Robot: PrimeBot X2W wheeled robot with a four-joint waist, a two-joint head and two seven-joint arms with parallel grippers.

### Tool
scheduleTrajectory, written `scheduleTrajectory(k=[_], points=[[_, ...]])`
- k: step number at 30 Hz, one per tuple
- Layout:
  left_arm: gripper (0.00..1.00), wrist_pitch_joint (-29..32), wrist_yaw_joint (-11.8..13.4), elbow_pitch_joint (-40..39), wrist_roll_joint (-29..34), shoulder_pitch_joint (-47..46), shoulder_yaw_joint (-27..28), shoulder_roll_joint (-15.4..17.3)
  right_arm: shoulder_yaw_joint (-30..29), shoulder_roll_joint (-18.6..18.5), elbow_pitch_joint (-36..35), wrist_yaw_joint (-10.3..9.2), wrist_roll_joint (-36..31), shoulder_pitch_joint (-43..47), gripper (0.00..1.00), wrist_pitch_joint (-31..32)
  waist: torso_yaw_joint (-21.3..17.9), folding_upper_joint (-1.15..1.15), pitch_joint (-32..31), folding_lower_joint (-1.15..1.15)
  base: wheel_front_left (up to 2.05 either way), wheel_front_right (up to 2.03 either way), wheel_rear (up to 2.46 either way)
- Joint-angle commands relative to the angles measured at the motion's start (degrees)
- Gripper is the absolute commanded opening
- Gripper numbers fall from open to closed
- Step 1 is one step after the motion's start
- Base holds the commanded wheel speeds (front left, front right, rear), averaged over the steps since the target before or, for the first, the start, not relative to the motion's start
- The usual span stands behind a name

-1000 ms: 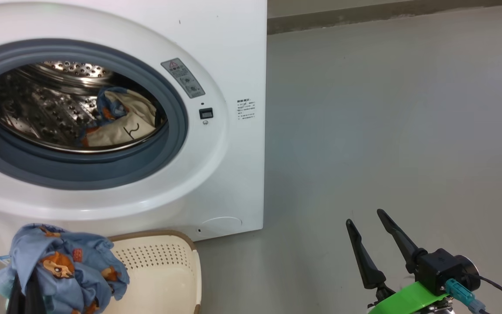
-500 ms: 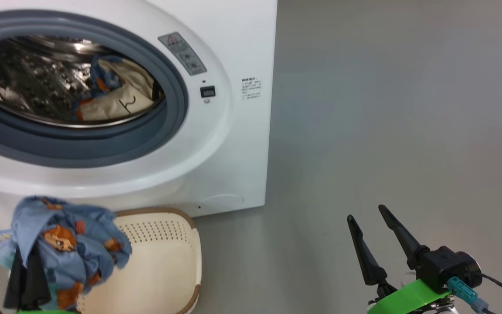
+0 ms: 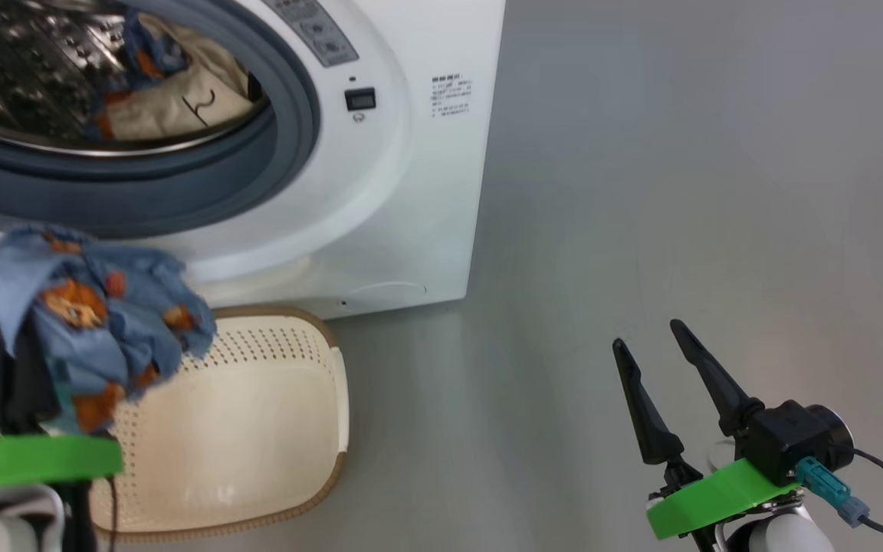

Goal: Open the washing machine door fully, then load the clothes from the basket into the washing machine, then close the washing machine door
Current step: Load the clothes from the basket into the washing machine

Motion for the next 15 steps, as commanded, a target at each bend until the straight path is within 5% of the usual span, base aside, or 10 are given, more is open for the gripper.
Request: scheduleTrajectory(k=[1,15], points=[[0.00,-0.36,-0.23,-0.32,-0.29,-3.07,1.92,2.74,0.93,0.19,-1.58,0.08,-0.55,-1.09,1.00,-0.27,-0.37,0.00,2.18,0.00,0.00,0.00,0.00],[0.00,-0.36,-0.62,8.33,-0.04,-18.23,1.67,8.56,2.05,0.19,-1.68,0.08,0.34,-3.41,1.00,-0.27,-4.50,0.00,7.00,0.00,0.00,0.00,0.00]])
